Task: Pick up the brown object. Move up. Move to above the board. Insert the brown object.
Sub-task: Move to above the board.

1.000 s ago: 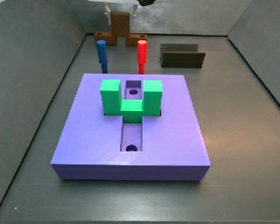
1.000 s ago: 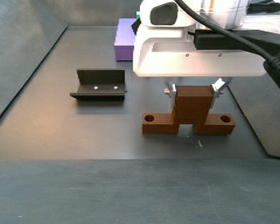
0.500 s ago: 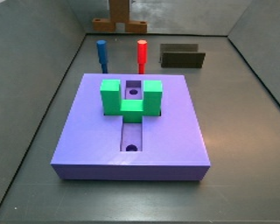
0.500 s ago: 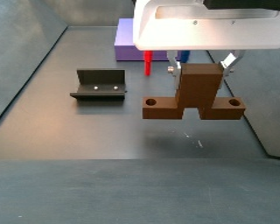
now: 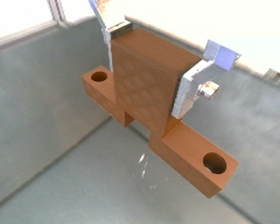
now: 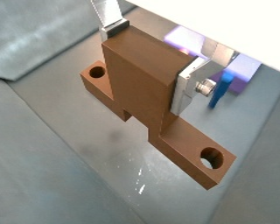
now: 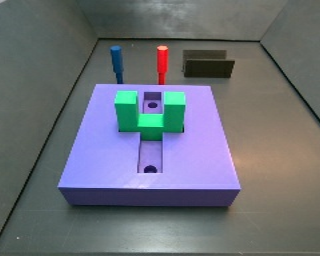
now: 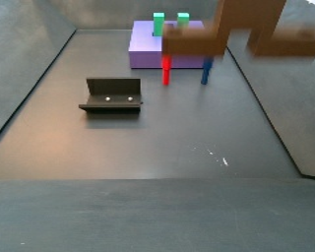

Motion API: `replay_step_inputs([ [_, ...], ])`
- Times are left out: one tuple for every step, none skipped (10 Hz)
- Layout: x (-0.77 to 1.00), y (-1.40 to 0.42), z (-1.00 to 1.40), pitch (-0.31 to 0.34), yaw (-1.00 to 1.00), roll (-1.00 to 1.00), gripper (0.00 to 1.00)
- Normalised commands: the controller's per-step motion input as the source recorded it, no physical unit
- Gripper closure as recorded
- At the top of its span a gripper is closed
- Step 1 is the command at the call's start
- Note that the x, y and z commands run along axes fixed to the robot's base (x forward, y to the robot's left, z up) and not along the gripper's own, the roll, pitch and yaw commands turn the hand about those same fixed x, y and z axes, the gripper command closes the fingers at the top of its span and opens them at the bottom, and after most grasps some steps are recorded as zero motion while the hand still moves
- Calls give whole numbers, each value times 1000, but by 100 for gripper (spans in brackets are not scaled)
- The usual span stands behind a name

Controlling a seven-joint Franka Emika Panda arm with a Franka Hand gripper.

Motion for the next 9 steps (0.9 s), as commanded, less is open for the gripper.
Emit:
replay_step_inputs([
  [11,-9,466,91,-3,8,100],
  [206,-1400,152,138,90,-92,100],
  [201,-1400,130,125,88,-60,100],
  [199,-1400,130,88,62,-11,100],
  [198,-1400,134,42,34,-46,100],
  [198,-1400,138,31,17,-41,100],
  [201,-1400,144,38,12,-8,100],
  [206,-1400,147,49,13,-5,100],
  [220,-1400,150,72,9,-19,100],
])
